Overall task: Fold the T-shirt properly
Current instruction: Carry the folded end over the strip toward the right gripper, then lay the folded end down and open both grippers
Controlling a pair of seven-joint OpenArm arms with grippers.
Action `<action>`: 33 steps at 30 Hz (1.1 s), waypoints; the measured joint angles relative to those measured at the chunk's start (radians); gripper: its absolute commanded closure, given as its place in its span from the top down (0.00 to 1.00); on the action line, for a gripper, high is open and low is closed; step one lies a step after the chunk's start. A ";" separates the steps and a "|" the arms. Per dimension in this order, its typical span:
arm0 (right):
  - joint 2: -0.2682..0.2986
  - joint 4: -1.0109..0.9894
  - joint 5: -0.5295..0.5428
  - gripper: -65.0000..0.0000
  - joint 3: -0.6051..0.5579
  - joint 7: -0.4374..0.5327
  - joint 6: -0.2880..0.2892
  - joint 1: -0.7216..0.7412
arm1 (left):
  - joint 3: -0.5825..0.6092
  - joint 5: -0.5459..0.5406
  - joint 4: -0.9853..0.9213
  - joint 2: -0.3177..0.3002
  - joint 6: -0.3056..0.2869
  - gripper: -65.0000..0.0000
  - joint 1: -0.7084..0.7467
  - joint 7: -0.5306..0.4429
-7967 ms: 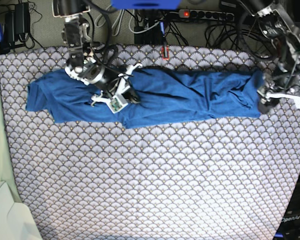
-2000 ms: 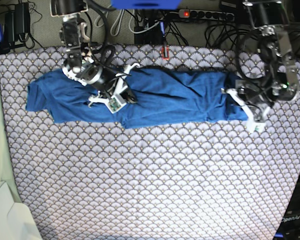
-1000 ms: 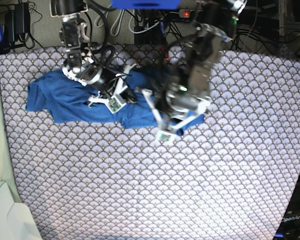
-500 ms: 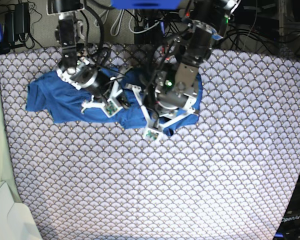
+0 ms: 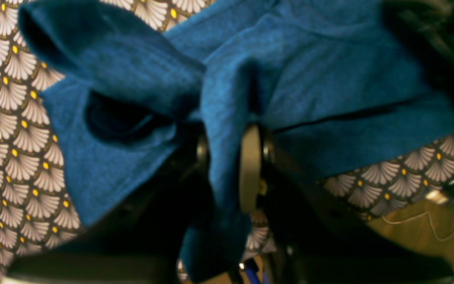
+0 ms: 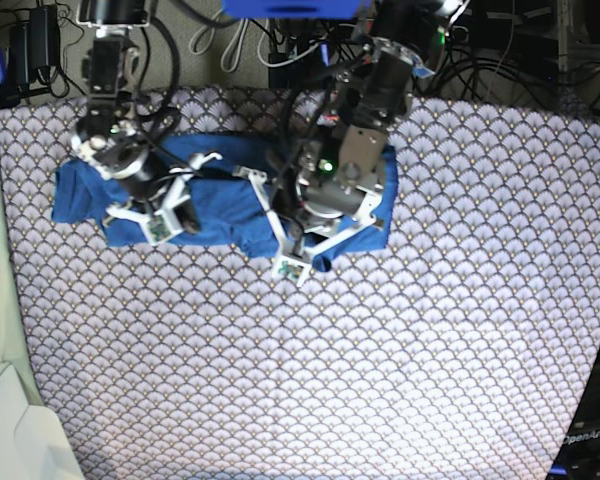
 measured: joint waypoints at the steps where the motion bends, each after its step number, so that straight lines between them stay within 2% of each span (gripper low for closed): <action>1: 0.005 -0.001 0.000 0.00 0.000 0.000 0.000 0.000 | 0.013 0.015 -0.011 0.001 0.000 0.00 -0.001 0.001; 15: 0.026 -0.042 0.000 0.00 0.018 0.000 0.003 0.020 | 0.066 -0.004 -0.119 0.028 -0.001 0.00 -0.005 -0.014; 33: 0.024 -0.042 0.000 0.00 0.016 0.000 0.003 0.019 | 0.061 0.000 -0.124 0.028 0.000 0.00 -0.011 -0.153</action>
